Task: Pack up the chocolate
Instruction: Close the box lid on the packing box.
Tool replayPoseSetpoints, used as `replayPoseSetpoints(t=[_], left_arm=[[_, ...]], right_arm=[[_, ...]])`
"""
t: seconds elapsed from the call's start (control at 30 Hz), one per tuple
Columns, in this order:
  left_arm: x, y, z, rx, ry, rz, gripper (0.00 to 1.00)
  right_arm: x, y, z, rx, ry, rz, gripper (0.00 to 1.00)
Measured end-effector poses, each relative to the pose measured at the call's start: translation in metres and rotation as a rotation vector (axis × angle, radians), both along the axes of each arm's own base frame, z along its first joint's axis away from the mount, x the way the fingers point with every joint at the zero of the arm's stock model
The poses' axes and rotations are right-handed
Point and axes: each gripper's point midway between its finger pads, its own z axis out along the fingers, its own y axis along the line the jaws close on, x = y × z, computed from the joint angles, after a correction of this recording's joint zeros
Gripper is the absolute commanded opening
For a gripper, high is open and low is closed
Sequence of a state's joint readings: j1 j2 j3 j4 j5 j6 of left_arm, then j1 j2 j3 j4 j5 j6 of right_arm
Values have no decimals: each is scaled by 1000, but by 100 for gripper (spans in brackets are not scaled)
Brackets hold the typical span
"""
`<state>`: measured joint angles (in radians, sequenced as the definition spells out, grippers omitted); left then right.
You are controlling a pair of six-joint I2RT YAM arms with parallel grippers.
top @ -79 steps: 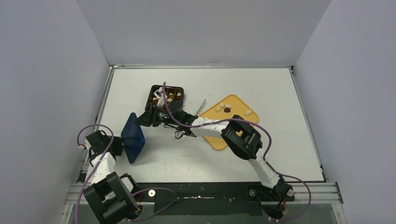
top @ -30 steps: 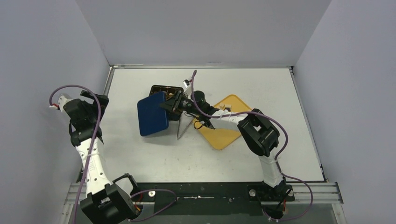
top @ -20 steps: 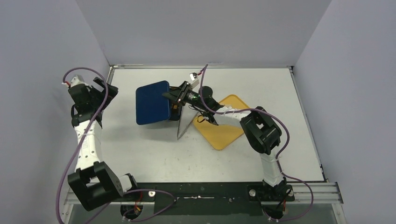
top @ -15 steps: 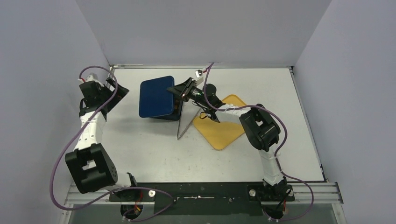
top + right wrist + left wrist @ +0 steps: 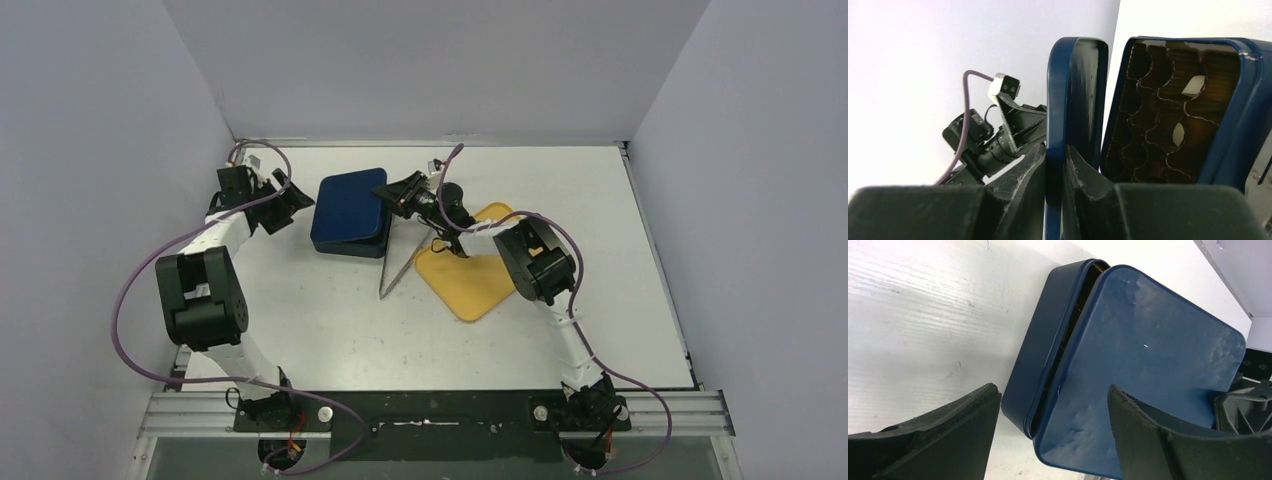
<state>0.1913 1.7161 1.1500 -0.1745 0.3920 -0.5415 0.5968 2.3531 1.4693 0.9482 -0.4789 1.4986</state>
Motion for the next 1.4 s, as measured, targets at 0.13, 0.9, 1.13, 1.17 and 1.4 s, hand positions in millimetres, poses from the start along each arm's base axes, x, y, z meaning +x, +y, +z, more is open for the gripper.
replayPoseSetpoints(t=[0.13, 0.9, 1.13, 1.17, 1.4], left_arm=[[6, -3, -15, -28, 31, -14, 72], [31, -9, -11, -91, 2, -43, 65], [33, -9, -15, -92, 11, -48, 54], [33, -9, -18, -93, 16, -50, 53], [30, -16, -32, -112, 52, -72, 50]], right_arm=[[4, 3, 1, 23, 7, 1, 0], [17, 1, -37, 42, 101, -40, 1], [19, 0, -39, 46, 108, -49, 1], [20, 0, -39, 47, 108, -50, 1], [20, -2, -42, 42, 107, -62, 9]])
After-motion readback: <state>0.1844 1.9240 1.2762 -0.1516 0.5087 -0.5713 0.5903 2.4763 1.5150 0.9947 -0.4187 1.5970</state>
